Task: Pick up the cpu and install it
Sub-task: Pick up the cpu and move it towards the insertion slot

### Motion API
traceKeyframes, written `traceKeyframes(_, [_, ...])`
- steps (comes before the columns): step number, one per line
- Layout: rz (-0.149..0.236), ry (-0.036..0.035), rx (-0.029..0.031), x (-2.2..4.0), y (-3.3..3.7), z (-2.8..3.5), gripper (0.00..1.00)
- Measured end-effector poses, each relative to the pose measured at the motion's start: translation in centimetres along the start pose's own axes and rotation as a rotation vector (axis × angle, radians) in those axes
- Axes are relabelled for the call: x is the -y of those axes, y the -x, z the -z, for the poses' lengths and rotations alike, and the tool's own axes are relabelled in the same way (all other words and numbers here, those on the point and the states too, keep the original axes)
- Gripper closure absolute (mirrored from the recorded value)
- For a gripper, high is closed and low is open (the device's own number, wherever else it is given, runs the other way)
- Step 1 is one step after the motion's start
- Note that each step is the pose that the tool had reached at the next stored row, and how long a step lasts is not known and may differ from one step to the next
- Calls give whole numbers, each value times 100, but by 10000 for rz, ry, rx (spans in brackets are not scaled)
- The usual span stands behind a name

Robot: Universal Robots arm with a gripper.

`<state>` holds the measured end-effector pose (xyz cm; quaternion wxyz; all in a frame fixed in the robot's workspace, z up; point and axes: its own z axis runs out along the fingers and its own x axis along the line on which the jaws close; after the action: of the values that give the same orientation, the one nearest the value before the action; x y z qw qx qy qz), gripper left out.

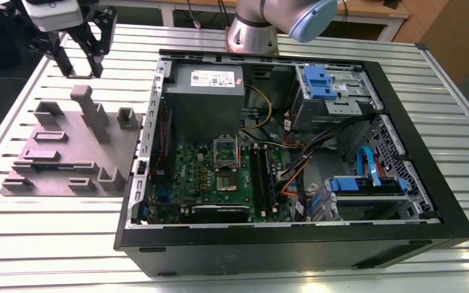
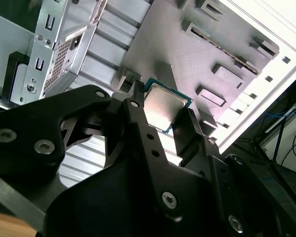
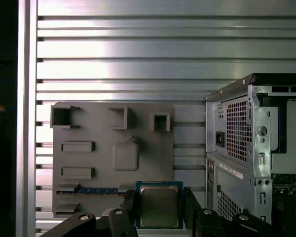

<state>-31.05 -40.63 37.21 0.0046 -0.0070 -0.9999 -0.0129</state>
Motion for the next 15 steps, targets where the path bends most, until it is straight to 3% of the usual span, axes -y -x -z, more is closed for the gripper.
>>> traceKeyframes(7, [0, 0, 0, 0, 21, 0, 53])
traceKeyframes(15, [0, 0, 0, -1, 94, -1, 53])
